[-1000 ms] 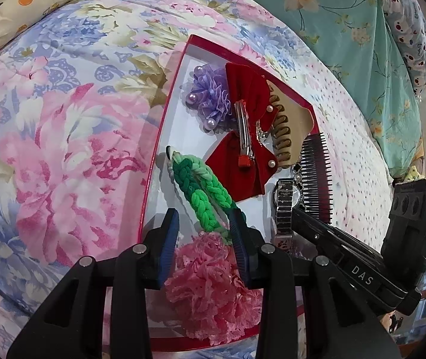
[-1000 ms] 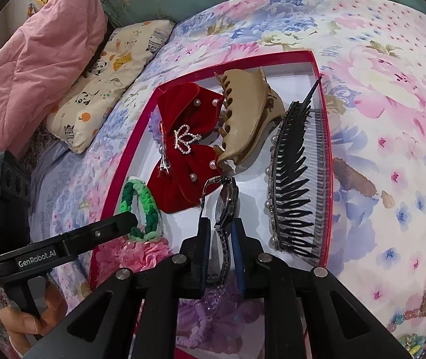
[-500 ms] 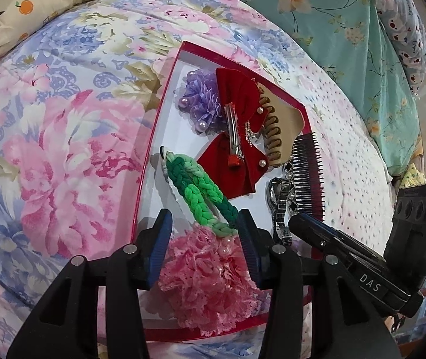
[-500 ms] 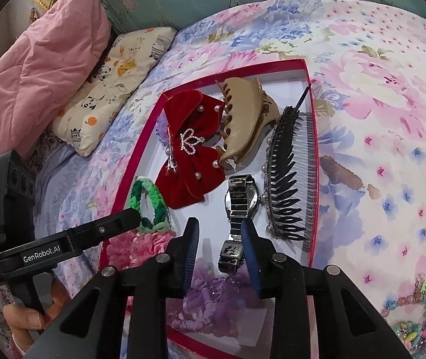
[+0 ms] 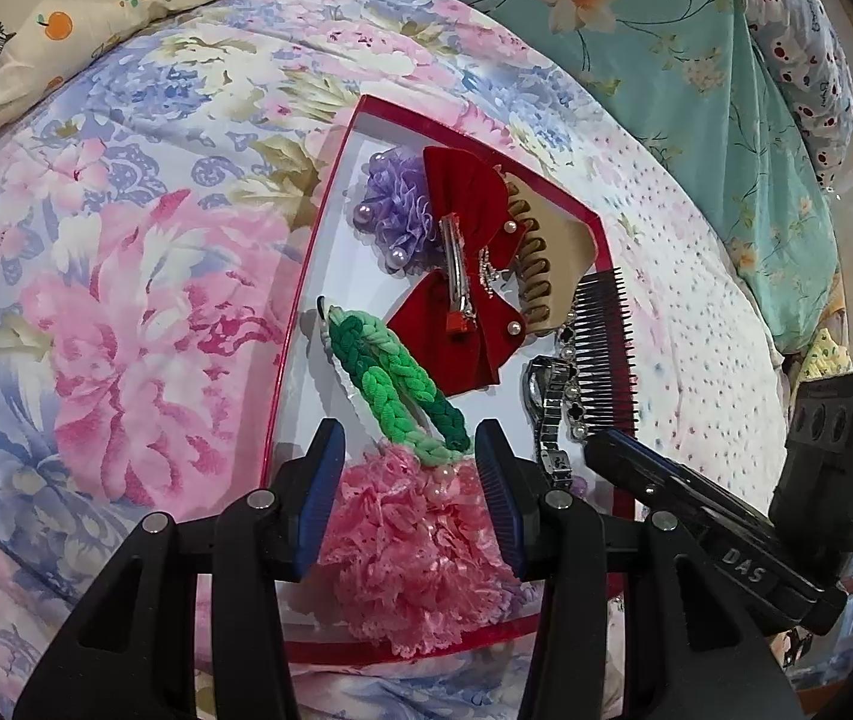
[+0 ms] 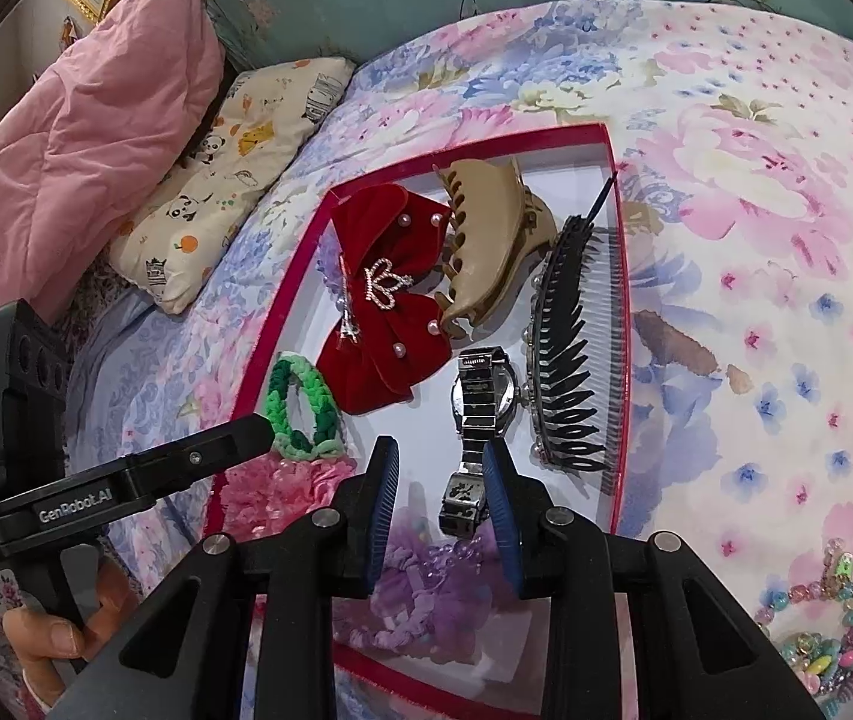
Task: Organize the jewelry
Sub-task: 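Move both open tools back to the bracelets on the bedspread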
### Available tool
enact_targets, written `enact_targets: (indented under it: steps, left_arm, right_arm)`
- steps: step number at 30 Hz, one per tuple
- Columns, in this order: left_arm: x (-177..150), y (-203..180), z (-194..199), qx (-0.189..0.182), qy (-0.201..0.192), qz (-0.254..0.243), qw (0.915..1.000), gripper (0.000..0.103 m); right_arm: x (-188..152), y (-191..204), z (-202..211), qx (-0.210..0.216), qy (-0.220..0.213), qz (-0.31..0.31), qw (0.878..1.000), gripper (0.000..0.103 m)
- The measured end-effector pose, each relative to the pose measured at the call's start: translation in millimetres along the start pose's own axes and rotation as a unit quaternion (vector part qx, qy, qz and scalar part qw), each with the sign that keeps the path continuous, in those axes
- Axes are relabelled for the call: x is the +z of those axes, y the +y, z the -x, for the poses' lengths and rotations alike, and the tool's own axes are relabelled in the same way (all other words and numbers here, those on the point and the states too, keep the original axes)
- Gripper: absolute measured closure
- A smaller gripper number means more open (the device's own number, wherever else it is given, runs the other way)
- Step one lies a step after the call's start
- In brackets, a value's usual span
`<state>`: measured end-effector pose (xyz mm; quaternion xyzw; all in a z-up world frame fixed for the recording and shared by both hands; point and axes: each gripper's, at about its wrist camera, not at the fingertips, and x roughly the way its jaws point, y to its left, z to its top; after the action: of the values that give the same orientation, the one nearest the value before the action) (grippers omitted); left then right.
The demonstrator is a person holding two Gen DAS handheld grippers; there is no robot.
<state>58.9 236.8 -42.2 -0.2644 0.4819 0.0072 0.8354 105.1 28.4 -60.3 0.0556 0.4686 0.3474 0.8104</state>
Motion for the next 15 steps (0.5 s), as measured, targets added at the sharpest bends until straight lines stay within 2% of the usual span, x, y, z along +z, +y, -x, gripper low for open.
enact_targets:
  steps: [2, 4, 6, 7, 10, 15]
  left_arm:
    - [-1.6, -1.1, 4.7, -0.001, -0.003, -0.001, 1.0000, 0.059]
    - [-4.9, -5.0, 12.1, -0.006, -0.008, -0.004, 0.9999, 0.059]
    - [-8.5, -9.6, 18.2, -0.010, -0.014, -0.008, 0.9998, 0.041]
    - [-12.0, -14.1, 22.8, -0.012, -0.021, -0.011, 0.9997, 0.038]
    - [-20.4, -29.5, 29.2, -0.019, -0.021, -0.028, 0.9992, 0.038]
    - [-38.4, -63.9, 38.1, -0.040, -0.014, -0.065, 0.9970, 0.038]
  right_arm:
    - [-1.1, 0.1, 10.6, 0.007, -0.007, -0.001, 1.000, 0.071]
    - [-4.1, -3.4, 27.8, 0.017, -0.017, -0.007, 1.000, 0.063]
    - [-8.4, -10.2, 47.3, 0.022, -0.033, -0.015, 0.999, 0.049]
    - [-11.1, -15.7, 58.9, 0.021, -0.042, -0.022, 0.999, 0.048]
    - [-19.7, -35.4, 91.2, 0.015, -0.064, -0.046, 0.997, 0.047]
    - [-35.8, -73.9, 138.7, -0.023, -0.096, -0.081, 0.992, 0.042]
